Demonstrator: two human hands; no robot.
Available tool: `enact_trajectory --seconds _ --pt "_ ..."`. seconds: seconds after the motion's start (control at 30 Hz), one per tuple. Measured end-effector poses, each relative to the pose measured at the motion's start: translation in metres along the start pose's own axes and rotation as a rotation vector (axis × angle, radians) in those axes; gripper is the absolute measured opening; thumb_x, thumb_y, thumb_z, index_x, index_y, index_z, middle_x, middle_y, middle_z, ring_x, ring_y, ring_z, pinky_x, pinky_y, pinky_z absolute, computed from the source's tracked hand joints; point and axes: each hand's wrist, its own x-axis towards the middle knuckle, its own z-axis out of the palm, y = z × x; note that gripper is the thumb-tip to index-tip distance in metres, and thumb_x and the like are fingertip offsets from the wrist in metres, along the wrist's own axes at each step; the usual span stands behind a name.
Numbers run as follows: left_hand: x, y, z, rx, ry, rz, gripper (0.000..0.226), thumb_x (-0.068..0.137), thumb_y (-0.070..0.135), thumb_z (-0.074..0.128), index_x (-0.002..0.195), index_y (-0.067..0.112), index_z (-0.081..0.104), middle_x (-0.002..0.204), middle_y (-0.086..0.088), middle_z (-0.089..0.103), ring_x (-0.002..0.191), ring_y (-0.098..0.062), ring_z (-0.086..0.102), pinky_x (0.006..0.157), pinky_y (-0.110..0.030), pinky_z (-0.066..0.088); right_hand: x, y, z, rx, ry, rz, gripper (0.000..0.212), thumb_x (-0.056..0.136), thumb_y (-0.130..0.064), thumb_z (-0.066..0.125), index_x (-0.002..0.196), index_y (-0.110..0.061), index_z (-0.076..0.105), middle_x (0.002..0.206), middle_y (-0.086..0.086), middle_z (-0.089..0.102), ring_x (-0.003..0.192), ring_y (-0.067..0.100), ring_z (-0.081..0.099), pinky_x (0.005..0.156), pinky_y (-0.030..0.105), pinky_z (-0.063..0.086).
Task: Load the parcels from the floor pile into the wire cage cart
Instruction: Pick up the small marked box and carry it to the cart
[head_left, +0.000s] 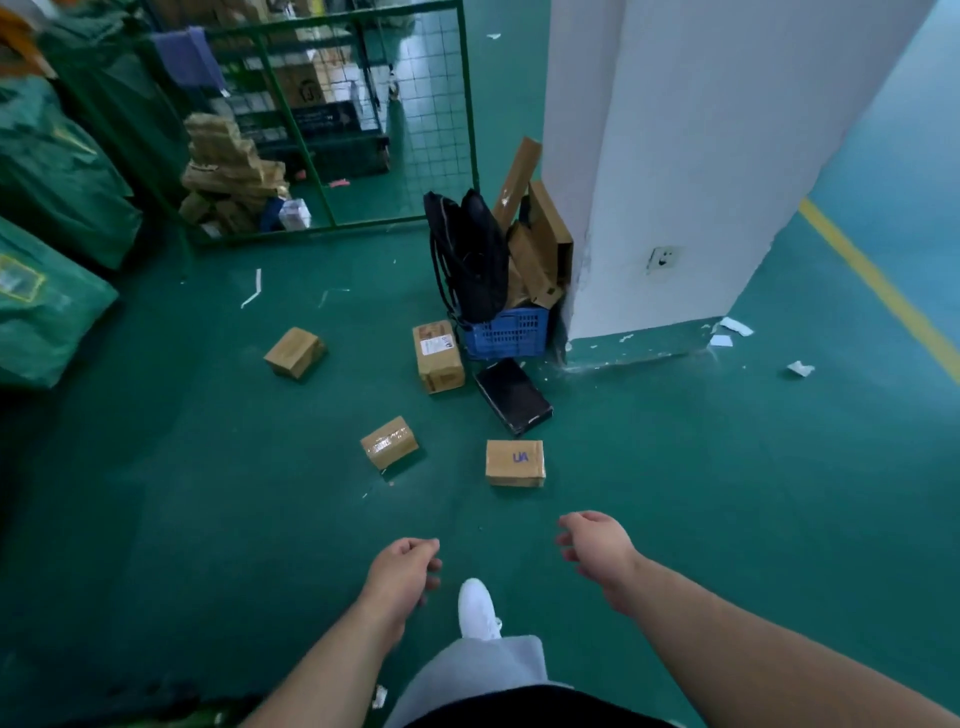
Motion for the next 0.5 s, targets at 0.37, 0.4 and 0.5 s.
enact_trajectory --seconds 0.37,0.4,0.5 --pt "0.138 0.185 0.034 0.179 -0.132 0.081 0.019 0.102 0.029 0.056 0.102 0.012 0.063 0.093 -0.002 0.067 0.075 -0.018 0.060 0.067 -0.031 0.043 0.102 -0.119 -0.026 0.030 0.151 0.042 0.016 0.100 -0.023 0.052 0.102 -0.015 0.065 0.099 0.005 0.070 0.077 0.018 0.061 0.067 0.029 0.046" --pt "0.141 0.190 0.039 0.174 -0.150 0.070 0.019 0.102 0.030 0.056 0.103 0.012 0.063 0.094 -0.002 0.068 0.076 -0.018 0.061 0.068 -0.031 0.044 0.107 -0.120 -0.026 0.033 0.142 0.054 0.016 0.099 -0.023 0.053 0.102 -0.015 0.066 0.101 0.006 0.071 0.078 0.018 0.062 0.069 0.029 0.047" --pt "0.173 0.201 0.061 0.201 -0.167 0.001 0.021 0.102 0.032 0.056 0.105 0.012 0.064 0.098 -0.003 0.069 0.079 -0.018 0.063 0.071 -0.032 0.045 0.150 -0.130 -0.034 -0.005 0.108 0.110 0.018 0.097 -0.024 0.053 0.100 -0.014 0.067 0.105 0.010 0.072 0.082 0.020 0.064 0.073 0.032 0.050"
